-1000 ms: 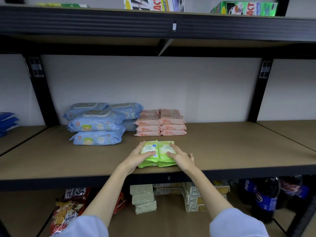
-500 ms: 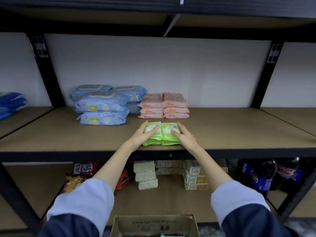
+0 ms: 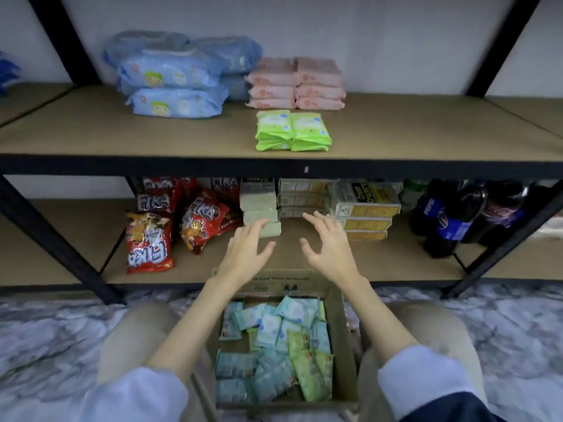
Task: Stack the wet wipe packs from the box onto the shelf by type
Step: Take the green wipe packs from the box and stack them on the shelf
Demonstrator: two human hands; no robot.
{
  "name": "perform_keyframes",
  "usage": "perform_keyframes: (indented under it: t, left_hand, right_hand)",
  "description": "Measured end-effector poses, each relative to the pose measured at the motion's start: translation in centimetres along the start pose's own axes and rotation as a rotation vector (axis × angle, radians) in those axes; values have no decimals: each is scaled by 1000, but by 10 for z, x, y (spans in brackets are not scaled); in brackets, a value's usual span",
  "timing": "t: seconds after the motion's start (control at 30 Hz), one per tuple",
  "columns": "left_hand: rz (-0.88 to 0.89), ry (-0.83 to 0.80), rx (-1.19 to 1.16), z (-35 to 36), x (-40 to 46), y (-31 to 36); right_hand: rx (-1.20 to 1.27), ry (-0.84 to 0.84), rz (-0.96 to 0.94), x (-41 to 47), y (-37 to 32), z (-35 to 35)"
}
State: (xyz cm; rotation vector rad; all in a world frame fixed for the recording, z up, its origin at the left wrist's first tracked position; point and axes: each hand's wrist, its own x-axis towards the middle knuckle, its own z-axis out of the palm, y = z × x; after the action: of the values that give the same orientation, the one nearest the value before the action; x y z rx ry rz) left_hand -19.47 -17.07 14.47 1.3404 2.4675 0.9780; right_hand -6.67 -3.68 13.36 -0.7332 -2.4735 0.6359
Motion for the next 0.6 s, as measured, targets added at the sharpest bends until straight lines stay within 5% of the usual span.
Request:
perform_keyframes:
  t: [0.23,0.6]
  left_hand:
    - [-400,-468,-53,101,-48,-86]
    - [-747,-589,-220,196,-108,-172]
  right_hand:
    - [-86,-426,384,-65,59,81]
    - [69,-783,786,-164,127,173]
